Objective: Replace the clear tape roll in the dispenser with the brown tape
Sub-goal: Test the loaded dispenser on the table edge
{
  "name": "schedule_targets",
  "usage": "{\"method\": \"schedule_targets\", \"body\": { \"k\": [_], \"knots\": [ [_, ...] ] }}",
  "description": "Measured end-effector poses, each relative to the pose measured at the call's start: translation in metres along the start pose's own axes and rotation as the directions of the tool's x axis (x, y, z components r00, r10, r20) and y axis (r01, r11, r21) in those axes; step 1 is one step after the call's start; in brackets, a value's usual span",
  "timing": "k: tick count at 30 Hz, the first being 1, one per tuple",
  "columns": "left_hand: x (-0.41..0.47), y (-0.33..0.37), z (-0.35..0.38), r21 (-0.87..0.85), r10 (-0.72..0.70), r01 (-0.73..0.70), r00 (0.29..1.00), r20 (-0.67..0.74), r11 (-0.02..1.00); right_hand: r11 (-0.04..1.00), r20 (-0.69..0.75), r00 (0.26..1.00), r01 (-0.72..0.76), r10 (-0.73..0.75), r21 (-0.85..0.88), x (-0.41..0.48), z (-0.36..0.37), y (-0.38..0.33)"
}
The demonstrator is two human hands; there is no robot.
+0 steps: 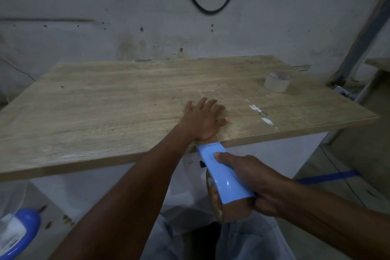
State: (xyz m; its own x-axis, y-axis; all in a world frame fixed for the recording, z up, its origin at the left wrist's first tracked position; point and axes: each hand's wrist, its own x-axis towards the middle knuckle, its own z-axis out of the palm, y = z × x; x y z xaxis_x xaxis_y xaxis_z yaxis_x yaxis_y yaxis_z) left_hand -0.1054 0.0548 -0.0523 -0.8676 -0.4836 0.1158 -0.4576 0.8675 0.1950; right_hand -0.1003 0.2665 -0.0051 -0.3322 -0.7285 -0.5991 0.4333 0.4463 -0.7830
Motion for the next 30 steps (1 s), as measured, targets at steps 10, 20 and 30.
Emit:
{"method": "schedule_targets", "body": {
  "k": [10, 20, 30],
  "knots": [
    [-0.013, 0.013, 0.006, 0.012, -0.034, 0.034, 0.999, -0.002, 0.999, 1.0, -0.026, 1.0, -0.015, 0.016, 0.018, 0.009, 0.0, 0.004],
    [-0.017, 0.016, 0.004, 0.05, -0.013, 0.013, 1.0, -0.006, 0.999, 0.994, -0.066, 0.994, -0.081, 0.086, 0.068, 0.026, -0.003, 0.023],
    [-0.011, 0.009, 0.006, -0.003, -0.085, 0.085, 0.996, 0.015, 0.996, 0.998, -0.17, 0.985, 0.025, -0.034, -0.059, 0.04, -0.002, 0.029]
  ]
}}
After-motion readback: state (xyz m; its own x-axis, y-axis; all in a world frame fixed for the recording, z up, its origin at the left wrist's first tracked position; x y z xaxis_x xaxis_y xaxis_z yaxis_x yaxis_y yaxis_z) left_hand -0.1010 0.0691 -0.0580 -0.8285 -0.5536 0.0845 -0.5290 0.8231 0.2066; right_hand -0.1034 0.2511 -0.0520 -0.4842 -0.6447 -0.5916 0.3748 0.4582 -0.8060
